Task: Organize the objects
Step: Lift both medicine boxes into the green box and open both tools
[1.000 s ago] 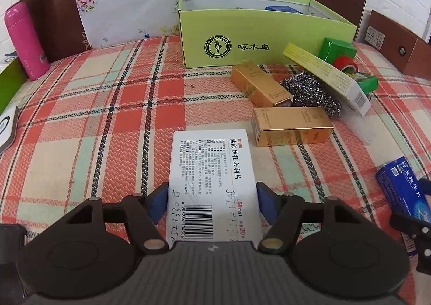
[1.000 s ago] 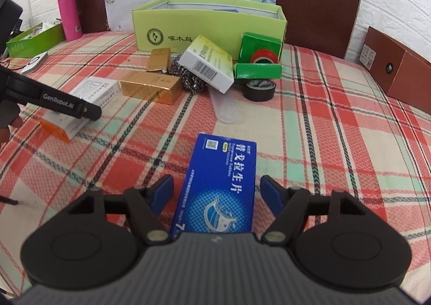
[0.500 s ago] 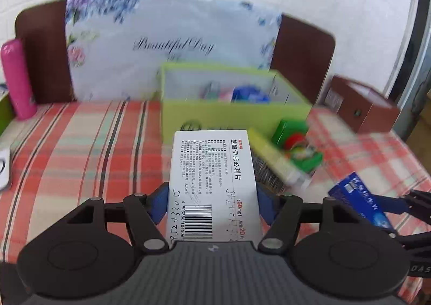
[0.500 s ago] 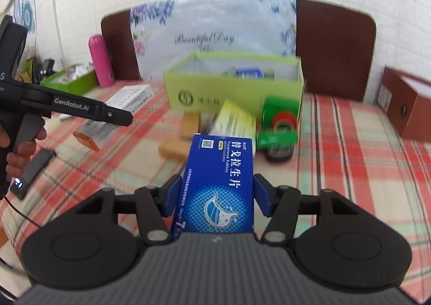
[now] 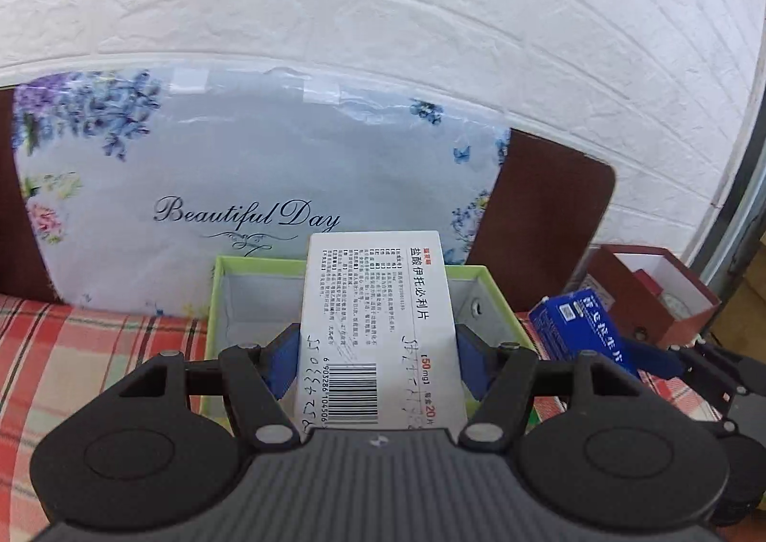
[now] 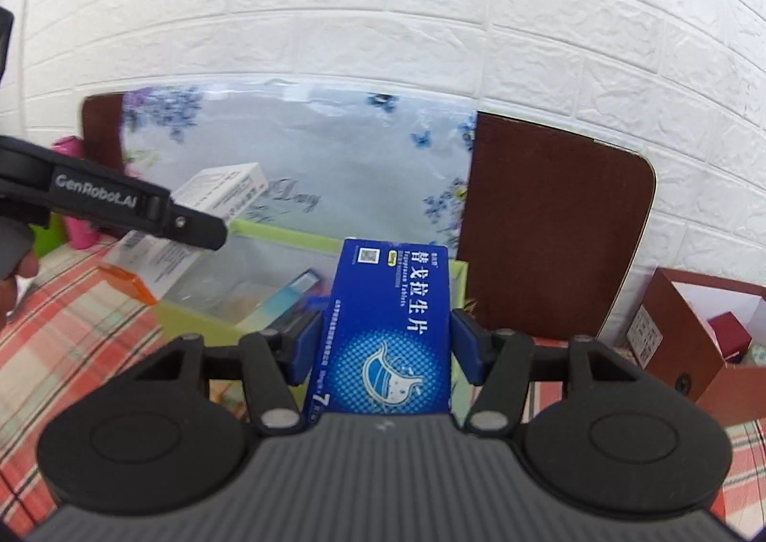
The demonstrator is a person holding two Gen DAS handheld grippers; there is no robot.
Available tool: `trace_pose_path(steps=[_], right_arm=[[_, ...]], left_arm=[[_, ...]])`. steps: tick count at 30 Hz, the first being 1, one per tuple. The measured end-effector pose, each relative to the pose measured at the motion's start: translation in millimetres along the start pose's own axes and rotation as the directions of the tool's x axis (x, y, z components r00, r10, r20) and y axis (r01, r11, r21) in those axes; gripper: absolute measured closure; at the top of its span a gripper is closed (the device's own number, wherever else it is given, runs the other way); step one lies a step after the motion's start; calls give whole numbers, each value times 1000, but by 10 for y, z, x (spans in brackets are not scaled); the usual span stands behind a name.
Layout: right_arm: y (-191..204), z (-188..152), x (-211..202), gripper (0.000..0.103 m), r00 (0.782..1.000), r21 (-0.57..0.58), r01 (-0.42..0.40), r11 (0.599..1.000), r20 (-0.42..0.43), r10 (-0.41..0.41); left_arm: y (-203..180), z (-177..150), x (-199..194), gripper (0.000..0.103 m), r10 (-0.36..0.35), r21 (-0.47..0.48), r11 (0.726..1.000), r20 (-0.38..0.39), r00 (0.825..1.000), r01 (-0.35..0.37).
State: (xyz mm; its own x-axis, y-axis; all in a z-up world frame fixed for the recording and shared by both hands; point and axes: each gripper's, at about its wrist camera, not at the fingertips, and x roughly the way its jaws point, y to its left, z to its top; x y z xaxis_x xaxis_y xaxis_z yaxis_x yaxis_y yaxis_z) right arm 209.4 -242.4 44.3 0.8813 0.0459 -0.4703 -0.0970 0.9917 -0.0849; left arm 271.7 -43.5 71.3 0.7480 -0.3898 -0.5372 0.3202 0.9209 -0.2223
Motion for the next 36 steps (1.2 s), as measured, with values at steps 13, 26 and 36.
trace_pose_path(steps=[13, 26, 36], right_arm=[[-164, 91, 1002, 45, 999, 18, 31, 999, -28, -31], [51, -165, 1072, 0, 995, -125, 81, 989, -40, -87], [-46, -119, 104, 0, 998, 14, 24, 1000, 52, -24]], left_arm=[[233, 47, 947, 34, 19, -7, 1000, -83, 996, -20], [419, -48, 934, 18, 79, -34, 996, -84, 993, -82], [109, -195, -35, 18, 111, -52, 992, -33, 993, -112]])
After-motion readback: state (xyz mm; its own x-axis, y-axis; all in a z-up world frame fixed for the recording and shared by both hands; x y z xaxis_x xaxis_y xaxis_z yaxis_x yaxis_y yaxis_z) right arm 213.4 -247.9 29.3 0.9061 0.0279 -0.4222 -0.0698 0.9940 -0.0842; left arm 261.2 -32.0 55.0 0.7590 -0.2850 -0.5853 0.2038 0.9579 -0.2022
